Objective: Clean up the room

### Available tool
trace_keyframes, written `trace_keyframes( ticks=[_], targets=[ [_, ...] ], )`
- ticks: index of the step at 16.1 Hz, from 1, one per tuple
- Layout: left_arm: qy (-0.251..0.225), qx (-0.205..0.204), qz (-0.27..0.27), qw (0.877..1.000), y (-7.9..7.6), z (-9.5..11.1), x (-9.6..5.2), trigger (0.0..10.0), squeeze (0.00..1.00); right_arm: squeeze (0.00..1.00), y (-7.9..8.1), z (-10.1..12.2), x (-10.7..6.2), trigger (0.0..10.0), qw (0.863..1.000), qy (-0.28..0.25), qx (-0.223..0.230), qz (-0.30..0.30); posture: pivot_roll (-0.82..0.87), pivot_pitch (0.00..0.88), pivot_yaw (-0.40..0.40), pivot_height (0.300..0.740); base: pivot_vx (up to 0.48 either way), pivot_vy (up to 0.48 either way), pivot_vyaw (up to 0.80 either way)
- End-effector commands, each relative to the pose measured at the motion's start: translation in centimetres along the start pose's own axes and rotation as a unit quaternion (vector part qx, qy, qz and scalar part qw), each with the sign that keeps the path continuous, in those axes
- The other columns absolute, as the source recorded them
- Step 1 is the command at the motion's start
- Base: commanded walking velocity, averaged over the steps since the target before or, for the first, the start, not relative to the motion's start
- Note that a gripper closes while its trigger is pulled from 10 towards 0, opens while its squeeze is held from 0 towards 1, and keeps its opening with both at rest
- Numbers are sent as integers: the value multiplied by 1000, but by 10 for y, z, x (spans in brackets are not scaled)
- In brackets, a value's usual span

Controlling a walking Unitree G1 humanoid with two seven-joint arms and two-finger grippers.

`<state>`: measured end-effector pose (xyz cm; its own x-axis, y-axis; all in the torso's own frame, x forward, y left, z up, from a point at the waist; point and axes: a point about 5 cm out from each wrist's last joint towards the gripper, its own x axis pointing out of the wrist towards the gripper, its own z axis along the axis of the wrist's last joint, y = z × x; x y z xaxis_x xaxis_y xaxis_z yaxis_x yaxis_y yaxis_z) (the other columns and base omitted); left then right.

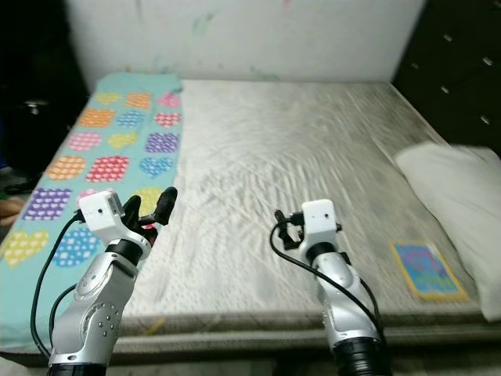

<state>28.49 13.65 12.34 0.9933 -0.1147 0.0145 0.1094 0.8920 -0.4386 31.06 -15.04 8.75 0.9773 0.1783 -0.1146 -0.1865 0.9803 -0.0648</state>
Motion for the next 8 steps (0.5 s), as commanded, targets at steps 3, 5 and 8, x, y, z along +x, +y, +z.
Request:
trace_keyframes(
  ticks=[3, 5, 8],
  targets=[
    [-13, 15, 22, 1000, 4, 6, -4, 10000, 0, 0, -3, 14, -5, 10000, 999, -29, 22, -6, -49, 50, -40, 740, 0, 0, 0],
    [-16, 23, 28, 999, 8, 10, -9, 10000, 0, 0, -7, 22, -8, 10000, 999, -39, 26, -9, -44, 51, -46, 740, 0, 0, 0],
    [-32, 20, 48, 998, 10, 18, -22, 10000, 0, 0, -13, 35, -13, 10000, 998, -57, 37, -19, -39, 64, -56, 740, 0, 0, 0]
  ],
)
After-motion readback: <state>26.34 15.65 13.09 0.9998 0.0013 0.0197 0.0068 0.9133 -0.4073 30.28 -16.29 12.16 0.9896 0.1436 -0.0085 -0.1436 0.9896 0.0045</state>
